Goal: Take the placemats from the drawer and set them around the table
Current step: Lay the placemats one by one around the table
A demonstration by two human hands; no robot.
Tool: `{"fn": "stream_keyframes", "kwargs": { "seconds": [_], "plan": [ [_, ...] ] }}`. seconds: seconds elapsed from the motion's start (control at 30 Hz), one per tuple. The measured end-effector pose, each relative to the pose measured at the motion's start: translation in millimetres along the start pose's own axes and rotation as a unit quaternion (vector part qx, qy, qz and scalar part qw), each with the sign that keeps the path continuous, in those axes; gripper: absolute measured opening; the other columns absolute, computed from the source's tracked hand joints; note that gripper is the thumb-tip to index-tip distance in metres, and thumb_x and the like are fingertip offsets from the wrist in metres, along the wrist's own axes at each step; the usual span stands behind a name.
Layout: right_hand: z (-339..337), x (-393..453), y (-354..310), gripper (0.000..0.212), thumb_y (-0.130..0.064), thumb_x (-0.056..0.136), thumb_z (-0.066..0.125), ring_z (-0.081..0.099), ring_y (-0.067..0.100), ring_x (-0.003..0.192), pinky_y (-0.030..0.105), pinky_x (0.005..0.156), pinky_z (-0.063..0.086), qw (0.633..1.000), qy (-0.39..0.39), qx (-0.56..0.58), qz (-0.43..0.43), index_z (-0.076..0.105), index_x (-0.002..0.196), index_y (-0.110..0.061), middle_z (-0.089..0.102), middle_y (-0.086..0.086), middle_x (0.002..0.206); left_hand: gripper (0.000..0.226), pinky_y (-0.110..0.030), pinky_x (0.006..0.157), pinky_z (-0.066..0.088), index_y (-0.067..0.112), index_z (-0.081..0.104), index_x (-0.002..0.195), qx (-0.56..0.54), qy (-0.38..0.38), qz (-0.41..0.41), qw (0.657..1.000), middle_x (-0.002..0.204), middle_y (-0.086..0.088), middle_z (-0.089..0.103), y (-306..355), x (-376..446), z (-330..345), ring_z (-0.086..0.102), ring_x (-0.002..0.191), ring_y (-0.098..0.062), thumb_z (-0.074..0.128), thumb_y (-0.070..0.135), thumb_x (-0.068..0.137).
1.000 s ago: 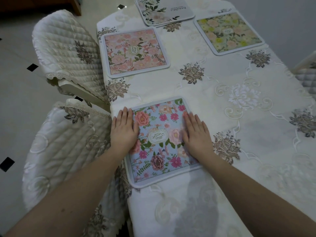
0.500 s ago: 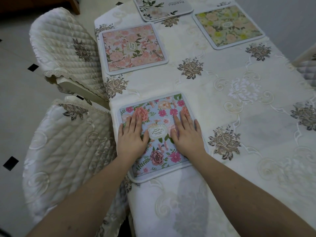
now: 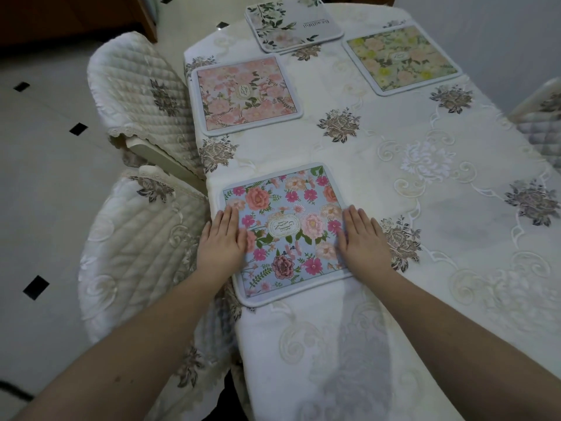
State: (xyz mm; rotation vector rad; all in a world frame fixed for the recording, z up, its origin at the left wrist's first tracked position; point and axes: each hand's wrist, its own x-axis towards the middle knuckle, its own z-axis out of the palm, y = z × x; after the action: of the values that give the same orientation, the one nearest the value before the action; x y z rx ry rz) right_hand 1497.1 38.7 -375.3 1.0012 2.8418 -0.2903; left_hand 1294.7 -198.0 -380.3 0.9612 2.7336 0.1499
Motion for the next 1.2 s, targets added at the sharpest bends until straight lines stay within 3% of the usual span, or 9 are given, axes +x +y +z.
{"fn": "stream_keyframes", "kwargs": {
  "seconds": [0.13, 0.2, 0.3, 0.37, 0.47, 0.63, 0.83, 1.0, 1.2],
  "plan": [
    [-11, -27, -1, 0.072, -0.044, 0.094, 0.009, 0.024, 0.026, 0.147, 0.044, 0.120, 0.009, 1.000, -0.007, -0.009, 0.024, 0.032, 0.151, -0.008, 0.033, 0.011, 0.157, 0.066, -0.044, 0.123, 0.010, 0.013, 0.011, 0.158, 0.057, -0.087, -0.025, 0.994, 0.166, -0.005, 0.011, -15, -21, -25, 0.010, 0.153, -0.019, 0.016, 0.049, 0.104],
    [-13, -43, -5, 0.075, -0.046, 0.092, 0.009, 0.032, 0.031, 0.144, 0.047, 0.119, 0.014, 1.000, -0.006, 0.002, 0.027, 0.041, 0.147, -0.007, 0.040, 0.014, 0.153, 0.065, -0.046, 0.123, 0.013, 0.011, 0.017, 0.157, 0.069, -0.097, -0.025, 0.993, 0.165, -0.007, 0.017, -17, -39, -38, 0.013, 0.152, -0.021, 0.021, 0.047, 0.104],
    [-20, -65, -18, 0.059, -0.042, 0.100, 0.026, 0.033, 0.032, 0.143, 0.049, 0.118, 0.021, 0.999, -0.009, 0.022, 0.046, 0.041, 0.147, -0.010, 0.041, 0.013, 0.152, 0.065, -0.043, 0.123, 0.010, 0.013, 0.016, 0.158, 0.071, -0.080, -0.004, 0.994, 0.165, -0.005, 0.016, -11, -69, -55, 0.012, 0.152, -0.019, 0.022, 0.048, 0.104],
    [-30, -76, -28, 0.057, -0.038, 0.101, 0.034, 0.028, 0.029, 0.145, 0.048, 0.119, 0.019, 0.998, -0.039, 0.016, 0.051, 0.031, 0.152, -0.013, 0.032, 0.010, 0.157, 0.067, -0.041, 0.122, 0.008, 0.016, 0.017, 0.158, 0.077, -0.057, 0.016, 0.995, 0.166, -0.004, 0.016, -4, -89, -67, 0.011, 0.152, -0.018, 0.019, 0.052, 0.101],
    [-49, -91, -46, 0.061, -0.037, 0.099, 0.036, 0.023, 0.025, 0.147, 0.042, 0.118, 0.020, 0.995, -0.082, 0.025, 0.052, 0.022, 0.155, -0.015, 0.022, 0.006, 0.162, 0.071, -0.039, 0.122, 0.004, 0.020, 0.016, 0.158, 0.083, -0.045, 0.050, 0.994, 0.166, -0.001, 0.013, 3, -113, -81, 0.007, 0.153, -0.016, 0.013, 0.057, 0.098],
    [-76, -126, -88, 0.057, -0.043, 0.101, 0.034, 0.021, 0.022, 0.148, 0.042, 0.118, 0.023, 0.998, -0.047, 0.038, 0.018, 0.027, 0.153, -0.019, 0.026, 0.004, 0.160, 0.084, -0.036, 0.121, 0.001, 0.023, 0.021, 0.158, 0.046, 0.012, 0.075, 0.996, 0.165, 0.002, 0.017, -12, -151, -106, 0.009, 0.153, -0.014, 0.002, 0.064, 0.087],
    [-101, -175, -159, 0.058, -0.048, 0.101, 0.031, 0.022, 0.022, 0.148, 0.041, 0.120, 0.018, 0.999, 0.016, 0.045, -0.025, 0.027, 0.154, -0.022, 0.028, 0.001, 0.160, 0.084, -0.046, 0.123, 0.008, 0.025, 0.025, 0.156, 0.052, 0.053, 0.036, 0.997, 0.165, 0.002, 0.017, -76, -207, -139, 0.009, 0.153, -0.019, 0.003, 0.066, 0.087],
    [-101, -220, -244, 0.062, -0.052, 0.099, 0.028, 0.024, 0.019, 0.147, 0.039, 0.120, 0.016, 0.997, 0.047, 0.038, -0.049, 0.032, 0.153, -0.021, 0.032, -0.001, 0.158, 0.084, -0.044, 0.123, 0.004, 0.028, 0.010, 0.159, 0.053, 0.029, 0.001, 0.998, 0.167, 0.004, 0.006, -157, -254, -153, -0.001, 0.153, -0.016, -0.002, 0.067, 0.085],
    [-87, -249, -350, 0.064, -0.053, 0.097, 0.025, 0.030, 0.021, 0.145, 0.039, 0.118, 0.020, 0.992, 0.053, 0.020, -0.113, 0.035, 0.151, -0.020, 0.039, 0.000, 0.155, 0.091, -0.042, 0.122, 0.002, 0.030, 0.013, 0.158, 0.040, 0.035, -0.022, 0.998, 0.167, 0.004, 0.006, -237, -298, -165, 0.001, 0.153, -0.016, -0.009, 0.068, 0.078]
  ]
}}
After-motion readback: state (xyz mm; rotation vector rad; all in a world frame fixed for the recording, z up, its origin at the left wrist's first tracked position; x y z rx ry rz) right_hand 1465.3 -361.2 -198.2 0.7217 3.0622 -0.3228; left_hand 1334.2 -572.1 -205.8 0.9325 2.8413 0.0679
